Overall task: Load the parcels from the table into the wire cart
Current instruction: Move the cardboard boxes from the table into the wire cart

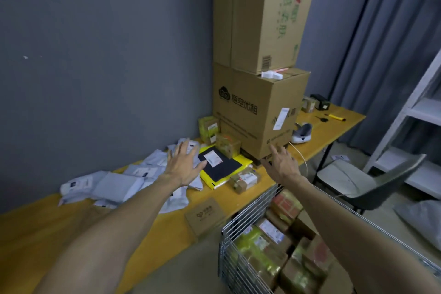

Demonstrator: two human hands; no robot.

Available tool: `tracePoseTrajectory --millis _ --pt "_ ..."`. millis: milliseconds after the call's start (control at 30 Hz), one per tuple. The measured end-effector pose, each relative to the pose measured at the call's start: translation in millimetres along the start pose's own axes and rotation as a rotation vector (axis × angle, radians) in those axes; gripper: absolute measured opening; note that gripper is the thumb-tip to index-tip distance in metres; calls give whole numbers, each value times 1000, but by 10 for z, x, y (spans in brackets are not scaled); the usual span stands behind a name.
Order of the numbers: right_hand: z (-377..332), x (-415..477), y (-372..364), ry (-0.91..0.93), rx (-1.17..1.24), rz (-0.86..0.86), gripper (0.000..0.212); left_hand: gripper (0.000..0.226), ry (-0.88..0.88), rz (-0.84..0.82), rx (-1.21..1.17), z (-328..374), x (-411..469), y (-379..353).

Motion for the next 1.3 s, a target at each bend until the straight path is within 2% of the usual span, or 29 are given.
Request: tracePoseTrajectory --millis 267,533,967,1300 --pt "-682 528 128 68 -46 78 67 68 2 35 -19 -543 384 403" --pt "-894 994 250 117 -64 88 65 70 19 56 -14 -711 793 563" --pt "-531 2150 103 161 -42 72 66 69 19 64 28 -311 1846 444" --pt "-135 2976 -171 216 -30 -6 66 70 18 22 53 89 2691 231"
Point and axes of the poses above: each hand's wrist, its own x-axis towards the middle knuckle, its own y-axis out of the back of the hand, z = x × y, the point moved 2 cm from there along x, towards the middle knuckle, and after that the axes turned 15 degrees about y, right-handed, at the moved point
